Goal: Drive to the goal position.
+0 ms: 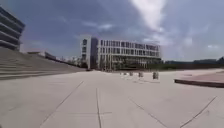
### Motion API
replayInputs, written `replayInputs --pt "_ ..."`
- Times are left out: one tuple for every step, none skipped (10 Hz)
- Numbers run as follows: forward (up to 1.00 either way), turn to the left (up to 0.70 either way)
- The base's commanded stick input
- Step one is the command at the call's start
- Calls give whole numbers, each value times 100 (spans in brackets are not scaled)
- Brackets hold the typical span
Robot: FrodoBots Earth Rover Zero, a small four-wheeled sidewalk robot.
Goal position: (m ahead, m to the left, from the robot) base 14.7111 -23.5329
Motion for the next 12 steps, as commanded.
replayInputs --pt "70 0" --pt "70 0" --pt "70 0" --pt "70 0" --pt "70 0" --pt "70 0" --pt "70 -6" --pt "70 0" --pt "70 0" --pt "70 0" --pt "70 0" --pt "70 0"
